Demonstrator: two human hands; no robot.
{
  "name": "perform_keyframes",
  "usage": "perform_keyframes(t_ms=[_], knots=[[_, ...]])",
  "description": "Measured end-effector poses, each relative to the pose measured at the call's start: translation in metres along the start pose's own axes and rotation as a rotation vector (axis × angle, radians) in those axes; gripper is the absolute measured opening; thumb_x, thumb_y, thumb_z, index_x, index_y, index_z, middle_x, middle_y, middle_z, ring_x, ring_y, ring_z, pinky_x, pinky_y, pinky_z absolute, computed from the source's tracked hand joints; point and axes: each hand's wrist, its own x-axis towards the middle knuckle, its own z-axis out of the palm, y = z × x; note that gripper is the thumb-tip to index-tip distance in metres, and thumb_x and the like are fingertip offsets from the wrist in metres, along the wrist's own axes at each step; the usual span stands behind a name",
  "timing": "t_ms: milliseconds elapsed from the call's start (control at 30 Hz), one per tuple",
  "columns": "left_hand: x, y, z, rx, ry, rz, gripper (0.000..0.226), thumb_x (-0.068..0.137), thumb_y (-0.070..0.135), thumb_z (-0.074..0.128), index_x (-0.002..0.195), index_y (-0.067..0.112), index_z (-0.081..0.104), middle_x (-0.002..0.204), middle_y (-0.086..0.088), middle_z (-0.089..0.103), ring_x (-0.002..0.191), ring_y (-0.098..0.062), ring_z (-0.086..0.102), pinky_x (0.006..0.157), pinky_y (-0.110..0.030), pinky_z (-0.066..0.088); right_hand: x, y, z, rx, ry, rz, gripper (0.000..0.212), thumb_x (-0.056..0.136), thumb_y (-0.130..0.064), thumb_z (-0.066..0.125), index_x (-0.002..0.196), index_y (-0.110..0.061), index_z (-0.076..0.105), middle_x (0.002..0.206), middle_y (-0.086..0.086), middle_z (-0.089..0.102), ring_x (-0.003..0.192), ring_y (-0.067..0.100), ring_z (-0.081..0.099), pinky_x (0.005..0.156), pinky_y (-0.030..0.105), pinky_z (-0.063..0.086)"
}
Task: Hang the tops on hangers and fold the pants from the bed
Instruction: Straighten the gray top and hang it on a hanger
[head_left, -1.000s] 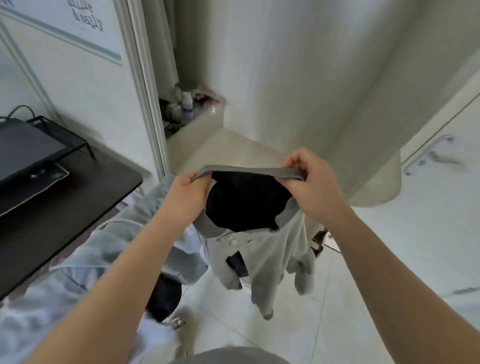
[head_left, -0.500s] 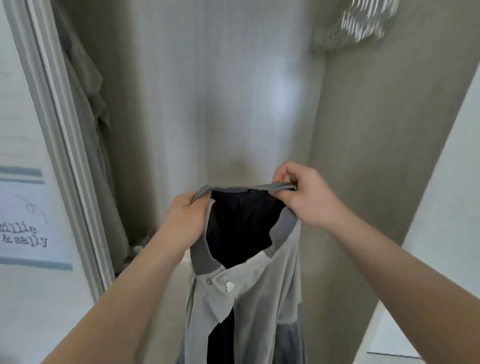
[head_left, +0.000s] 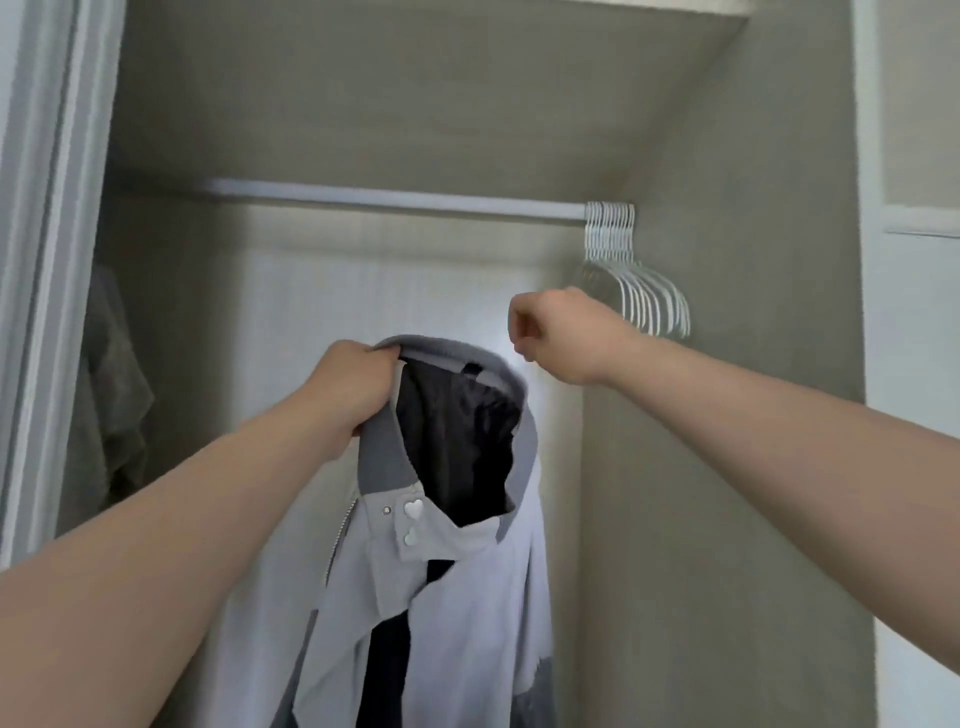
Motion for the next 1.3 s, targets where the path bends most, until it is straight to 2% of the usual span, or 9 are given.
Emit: perform_keyframes(t_ms=[167,300,467,667,767,867,967,1167,1300], knots=[[0.032,0.043,0.029,0.072,0.0,0.083,0.02,0.096,0.008,0.045,0.081,0.006,0.058,0.078,-0.013,0.058,0.066,-0.028,0.056,0.06,-0.032,0.048,0.04,0.033,-0.046,-0.526,0.227,0.002,0.018,0.09,-0.012,0.052,0.103,-0.022,0.057,0.114,0.009,0.062,0.109,0.032,0.055,0.087,0.038,0.039],[0.052,0.053,0.044,0.161,0.028,0.112,0.021,0.096,0.008,0.043,0.077,0.006,0.05,0.079,-0.014,0.055,0.065,-0.029,0.05,0.061,-0.033,0.045,0.047,0.066,-0.048,-0.666,0.106,0.218,0.035,0.093,-0.019,0.054,0.128,-0.018,0.052,0.128,0.01,0.055,0.123,0.033,0.05,0.097,0.041,0.037],[0.066,0.051,0.05,0.199,0.055,0.091,0.019,0.096,0.009,0.043,0.095,0.001,0.06,0.09,-0.018,0.06,0.074,-0.034,0.057,0.071,-0.043,0.054,0.049,0.09,-0.031,-0.651,0.039,0.43,0.04,0.089,-0.013,0.061,0.128,-0.019,0.055,0.13,0.007,0.06,0.123,0.031,0.056,0.09,0.036,0.036],[0.071,0.039,0.055,0.27,0.056,0.054,0.03,0.097,0.007,0.042,0.111,-0.01,0.061,0.09,-0.019,0.06,0.077,-0.035,0.058,0.087,-0.055,0.055,0.059,0.105,-0.022,-0.58,0.143,0.456,0.037,0.092,-0.004,0.051,0.126,-0.015,0.062,0.13,0.009,0.062,0.121,0.032,0.06,0.081,0.033,0.036],[0.074,0.034,0.055,0.281,0.06,0.064,0.029,0.097,0.008,0.041,0.106,-0.01,0.062,0.089,-0.018,0.06,0.076,-0.034,0.057,0.084,-0.053,0.057,0.067,0.108,-0.025,-0.498,0.213,0.47,0.038,0.095,-0.005,0.047,0.132,-0.01,0.057,0.133,0.015,0.056,0.125,0.038,0.054,0.091,0.04,0.044],[0.074,0.032,0.051,0.306,0.076,0.075,0.02,0.097,0.009,0.042,0.091,0.001,0.059,0.086,-0.017,0.059,0.073,-0.033,0.057,0.073,-0.045,0.056,0.073,0.109,-0.028,-0.422,0.279,0.488,0.039,0.097,-0.009,0.049,0.136,-0.006,0.05,0.136,0.017,0.049,0.128,0.039,0.046,0.097,0.051,0.042],[0.073,0.031,0.044,0.305,0.093,0.077,0.018,0.098,0.009,0.042,0.088,0.002,0.056,0.084,-0.017,0.058,0.072,-0.034,0.056,0.075,-0.046,0.056,0.076,0.108,-0.03,-0.382,0.308,0.501,0.039,0.099,-0.012,0.052,0.136,-0.004,0.045,0.135,0.017,0.045,0.129,0.039,0.042,0.1,0.059,0.039],[0.066,0.03,0.023,0.314,0.132,0.083,0.018,0.096,0.008,0.041,0.082,0.003,0.053,0.08,-0.014,0.054,0.069,-0.032,0.053,0.069,-0.039,0.052,0.072,0.101,-0.028,-0.336,0.469,0.44,0.028,0.093,-0.004,0.048,0.121,-0.005,0.046,0.128,0.018,0.051,0.122,0.038,0.046,0.097,0.049,0.037],[0.059,0.028,0.007,0.334,0.172,0.091,0.021,0.094,0.006,0.043,0.073,0.007,0.047,0.075,-0.012,0.05,0.068,-0.03,0.048,0.065,-0.037,0.047,0.062,0.083,-0.03,-0.104,0.538,0.402,0.027,0.091,-0.001,0.049,0.118,-0.002,0.046,0.125,0.023,0.053,0.119,0.042,0.048,0.092,0.047,0.038]])
